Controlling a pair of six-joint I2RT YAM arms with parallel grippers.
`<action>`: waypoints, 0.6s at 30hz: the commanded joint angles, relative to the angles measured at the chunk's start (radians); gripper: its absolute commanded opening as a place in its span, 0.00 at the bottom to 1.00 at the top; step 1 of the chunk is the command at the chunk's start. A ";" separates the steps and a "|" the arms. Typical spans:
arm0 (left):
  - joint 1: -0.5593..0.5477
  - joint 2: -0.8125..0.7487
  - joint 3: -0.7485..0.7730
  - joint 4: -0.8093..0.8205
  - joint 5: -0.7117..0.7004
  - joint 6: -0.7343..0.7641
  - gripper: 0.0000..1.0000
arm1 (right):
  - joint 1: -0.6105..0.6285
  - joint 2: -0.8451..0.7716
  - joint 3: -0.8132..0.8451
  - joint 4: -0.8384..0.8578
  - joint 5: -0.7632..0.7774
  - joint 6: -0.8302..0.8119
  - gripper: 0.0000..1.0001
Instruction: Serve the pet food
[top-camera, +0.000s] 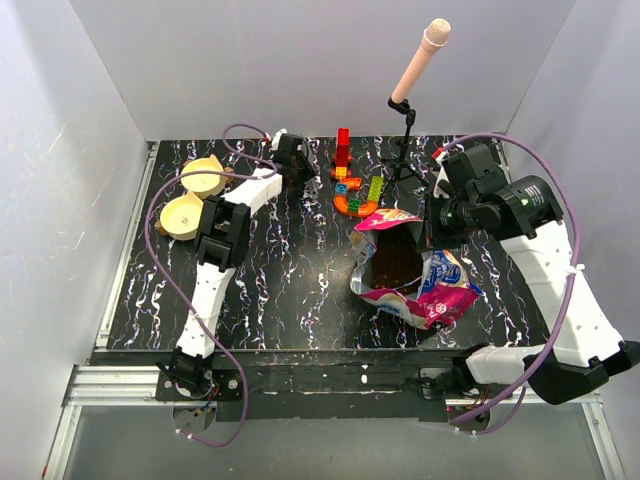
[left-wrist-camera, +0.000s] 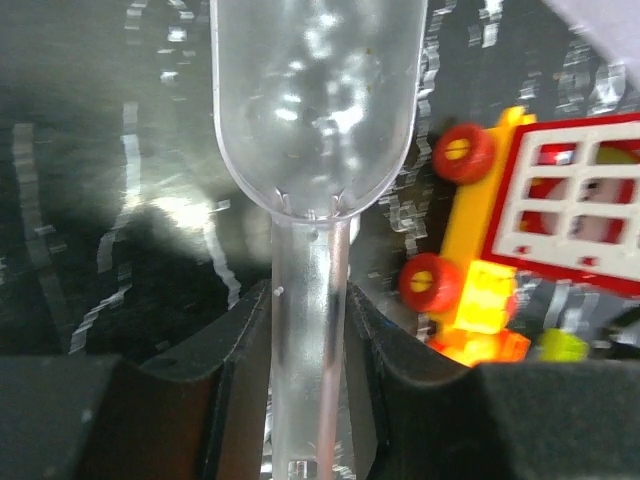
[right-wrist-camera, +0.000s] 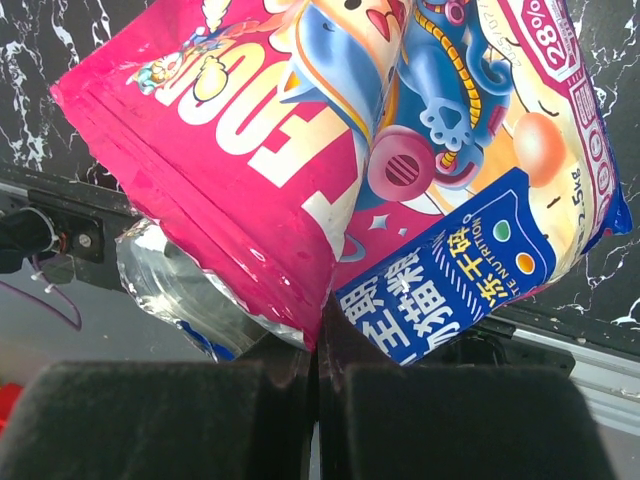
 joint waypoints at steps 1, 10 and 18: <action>-0.016 -0.046 0.069 -0.425 -0.209 0.203 0.00 | 0.005 -0.081 -0.005 0.039 -0.015 -0.013 0.01; -0.151 -0.458 -0.428 -0.614 -0.438 0.314 0.00 | -0.006 -0.033 -0.014 0.062 0.232 -0.032 0.01; -0.246 -0.588 -0.614 -0.688 -0.362 0.267 0.00 | -0.024 0.018 0.072 0.105 0.174 -0.039 0.01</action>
